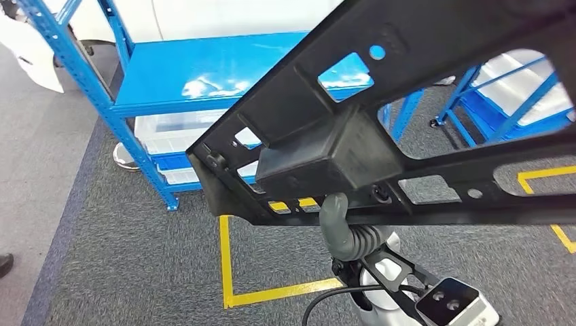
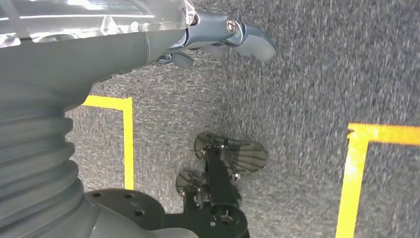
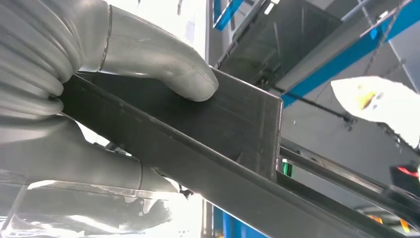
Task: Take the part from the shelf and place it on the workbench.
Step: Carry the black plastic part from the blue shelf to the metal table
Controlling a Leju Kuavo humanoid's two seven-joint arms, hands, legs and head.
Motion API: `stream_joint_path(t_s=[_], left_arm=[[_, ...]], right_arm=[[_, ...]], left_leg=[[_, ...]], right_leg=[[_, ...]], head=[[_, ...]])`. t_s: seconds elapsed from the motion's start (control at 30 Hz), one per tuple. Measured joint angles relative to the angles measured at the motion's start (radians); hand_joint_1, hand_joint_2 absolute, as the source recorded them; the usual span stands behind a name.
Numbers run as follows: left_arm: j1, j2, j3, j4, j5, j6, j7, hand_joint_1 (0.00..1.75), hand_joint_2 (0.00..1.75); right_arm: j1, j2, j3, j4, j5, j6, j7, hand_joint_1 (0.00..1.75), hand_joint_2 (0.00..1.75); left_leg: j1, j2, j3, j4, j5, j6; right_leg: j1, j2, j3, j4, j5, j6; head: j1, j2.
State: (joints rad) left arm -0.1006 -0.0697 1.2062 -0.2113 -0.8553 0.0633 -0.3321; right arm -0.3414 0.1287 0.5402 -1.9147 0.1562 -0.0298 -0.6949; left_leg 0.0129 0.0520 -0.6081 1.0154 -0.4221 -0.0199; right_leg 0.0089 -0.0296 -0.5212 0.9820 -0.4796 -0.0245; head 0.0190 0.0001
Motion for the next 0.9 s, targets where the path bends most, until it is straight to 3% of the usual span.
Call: stream_joint_path(t_s=[0.07,0.13,0.17,0.2,0.27,0.33,0.4,0.47,0.53,0.57,0.63,0.67,0.7,0.73,0.77,0.83,0.9], left_arm=[[0.001,0.000,0.000,0.000,0.001,0.001,0.000,0.00,1.75],[0.005,-0.001,0.001,0.000,0.003,0.002,0.001,0.00,1.75],[0.007,-0.001,0.001,0.000,0.005,0.002,0.001,0.00,1.75],[0.008,-0.001,0.001,0.000,0.007,0.003,0.001,0.00,1.75],[0.009,0.000,0.003,0.000,0.010,0.003,-0.001,0.00,1.75],[0.010,-0.001,0.006,0.000,0.011,0.002,-0.005,0.00,1.75],[0.014,-0.003,0.009,0.000,0.009,0.000,-0.007,0.00,1.75],[0.015,-0.006,0.010,0.000,0.005,-0.001,-0.005,0.00,1.75],[0.013,-0.007,0.010,0.000,-0.002,-0.002,-0.002,0.00,1.75],[0.013,-0.008,0.010,0.000,-0.007,-0.002,-0.002,0.00,1.75],[0.014,-0.007,0.010,0.000,-0.015,-0.005,0.000,0.00,1.75],[0.015,-0.007,0.010,0.000,-0.017,-0.007,0.002,0.00,1.75],[0.016,-0.006,0.010,0.000,-0.017,-0.009,0.004,0.00,1.75],[0.016,-0.006,0.010,0.000,-0.018,-0.011,0.008,0.00,1.75],[0.015,-0.006,0.010,0.000,-0.020,-0.014,0.011,0.00,1.75],[0.013,-0.008,0.009,0.000,-0.028,-0.017,0.016,0.00,1.75],[0.011,-0.008,0.007,0.000,-0.033,-0.017,0.016,0.00,1.75]], right_arm=[[-0.001,0.005,-0.001,0.008,0.000,0.002,0.000,1.75,1.75],[-0.002,0.007,-0.001,0.018,0.000,0.006,0.000,1.75,1.75],[-0.001,0.007,-0.001,0.023,0.000,0.006,0.000,1.75,1.75],[-0.001,0.007,-0.001,0.028,0.000,0.001,0.000,1.75,1.75],[0.000,0.007,-0.001,0.035,0.001,-0.018,0.001,1.75,1.75],[0.000,0.004,0.001,0.037,-0.002,-0.048,0.000,1.75,1.75],[-0.002,-0.003,0.006,0.038,-0.006,-0.084,0.000,1.75,1.75],[-0.006,-0.016,0.014,0.037,-0.008,-0.119,0.000,1.75,1.75],[-0.013,-0.032,0.021,0.036,-0.008,-0.144,0.000,1.75,1.75],[-0.016,-0.041,0.025,0.035,-0.009,-0.152,0.000,1.75,1.75],[-0.019,-0.064,0.029,0.031,-0.028,-0.154,0.000,1.75,1.75],[-0.016,-0.080,0.027,0.026,-0.048,-0.145,0.000,1.75,1.75],[-0.014,-0.099,0.019,0.019,-0.075,-0.125,0.000,1.75,1.75],[-0.013,-0.115,0.007,0.011,-0.099,-0.096,0.000,1.75,1.75],[-0.012,-0.127,-0.011,0.005,-0.117,-0.063,0.000,1.75,1.75],[-0.014,-0.135,-0.051,-0.004,-0.127,-0.001,-0.001,1.75,1.75],[-0.016,-0.136,-0.083,-0.010,-0.120,0.031,-0.001,1.75,1.75]], left_leg=[[0.002,-0.028,-0.034,0.085,-0.064,-0.007],[0.002,-0.043,-0.084,0.221,-0.137,-0.011],[0.002,-0.044,-0.098,0.264,-0.151,-0.012],[0.002,-0.044,-0.094,0.271,-0.144,-0.013],[0.004,-0.053,-0.033,0.175,-0.086,-0.011],[0.007,-0.090,0.042,0.048,-0.049,-0.005],[0.008,-0.111,0.068,-0.002,-0.049,0.000],[0.009,-0.095,0.065,-0.010,-0.047,0.006],[0.013,-0.074,0.064,-0.017,-0.041,0.019],[0.014,-0.063,0.063,-0.020,-0.039,0.024],[0.012,-0.040,0.061,-0.020,-0.038,0.029],[0.011,-0.029,0.061,-0.019,-0.039,0.029],[0.011,-0.018,0.061,-0.019,-0.039,0.029],[0.011,-0.008,0.061,-0.019,-0.039,0.028],[0.011,0.001,0.063,-0.018,-0.040,0.027],[0.008,0.019,0.066,-0.017,-0.045,0.021],[0.003,0.034,0.068,-0.016,-0.049,0.011]], right_leg=[[-0.004,0.012,-0.009,-0.006,0.014,-0.012],[-0.002,0.028,-0.021,-0.004,0.023,-0.018],[-0.001,0.038,-0.027,-0.002,0.027,-0.018],[-0.001,0.049,-0.032,0.001,0.029,-0.017],[-0.003,0.069,-0.039,0.010,0.030,-0.013],[-0.003,0.088,-0.048,0.021,0.030,-0.006],[-0.004,0.106,-0.059,0.027,0.033,0.005],[-0.005,0.119,-0.066,0.029,0.039,0.019],[-0.004,0.095,-0.084,0.057,0.020,0.032],[-0.005,0.073,-0.106,0.102,-0.006,0.038],[-0.011,0.044,-0.174,0.243,-0.069,0.050],[-0.015,0.041,-0.204,0.304,-0.089,0.054],[-0.018,0.039,-0.218,0.332,-0.091,0.057],[-0.021,0.035,-0.211,0.315,-0.072,0.059],[-0.022,0.027,-0.184,0.261,-0.040,0.059],[-0.018,-0.010,-0.109,0.110,0.025,0.053],[-0.010,-0.031,-0.076,0.034,0.044,0.040]], head=[[-0.003,0.000],[-0.005,0.000],[-0.005,0.000],[-0.005,0.000],[-0.006,0.000],[-0.005,0.000],[-0.006,0.000],[-0.007,0.000],[-0.003,0.000],[0.000,0.000],[0.004,0.000],[0.004,0.000],[0.004,0.000],[0.004,0.000],[0.004,0.000],[0.004,0.000],[0.002,0.000]])
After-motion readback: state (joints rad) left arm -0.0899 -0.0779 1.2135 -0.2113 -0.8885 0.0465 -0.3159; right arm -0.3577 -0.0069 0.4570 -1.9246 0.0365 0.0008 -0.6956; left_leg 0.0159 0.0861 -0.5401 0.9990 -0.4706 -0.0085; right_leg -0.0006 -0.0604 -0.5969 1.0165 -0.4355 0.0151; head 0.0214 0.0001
